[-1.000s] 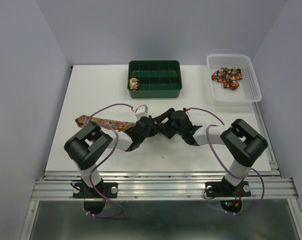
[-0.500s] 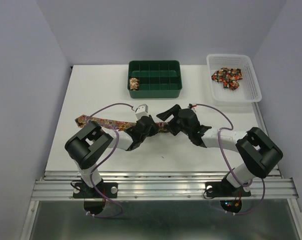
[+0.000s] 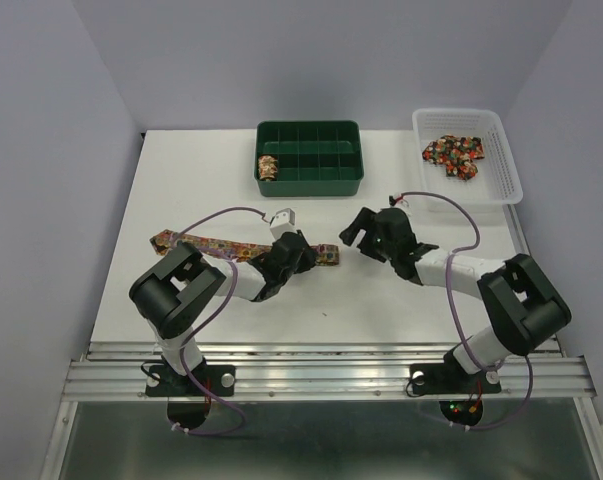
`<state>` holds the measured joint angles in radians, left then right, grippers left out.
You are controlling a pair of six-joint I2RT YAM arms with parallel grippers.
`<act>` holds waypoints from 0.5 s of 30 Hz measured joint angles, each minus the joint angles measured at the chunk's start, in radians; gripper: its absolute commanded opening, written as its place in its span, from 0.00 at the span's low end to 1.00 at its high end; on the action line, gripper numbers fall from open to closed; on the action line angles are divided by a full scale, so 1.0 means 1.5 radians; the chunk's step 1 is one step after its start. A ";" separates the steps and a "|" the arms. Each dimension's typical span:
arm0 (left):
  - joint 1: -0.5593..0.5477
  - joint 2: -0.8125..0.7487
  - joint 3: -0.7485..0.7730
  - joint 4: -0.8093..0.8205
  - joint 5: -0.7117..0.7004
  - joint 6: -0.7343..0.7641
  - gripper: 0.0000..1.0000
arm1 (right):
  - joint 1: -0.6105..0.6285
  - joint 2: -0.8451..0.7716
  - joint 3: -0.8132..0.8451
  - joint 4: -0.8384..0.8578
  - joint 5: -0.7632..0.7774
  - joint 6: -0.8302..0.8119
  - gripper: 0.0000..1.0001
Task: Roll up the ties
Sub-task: Roll the tie
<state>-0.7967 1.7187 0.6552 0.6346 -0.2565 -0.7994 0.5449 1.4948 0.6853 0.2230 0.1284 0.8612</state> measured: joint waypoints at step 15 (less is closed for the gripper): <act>0.000 -0.001 0.000 -0.003 0.006 -0.012 0.26 | -0.009 0.116 -0.015 0.135 -0.219 -0.051 0.61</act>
<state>-0.7967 1.7176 0.6552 0.6300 -0.2478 -0.8181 0.5316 1.6688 0.6628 0.4255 -0.1997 0.7841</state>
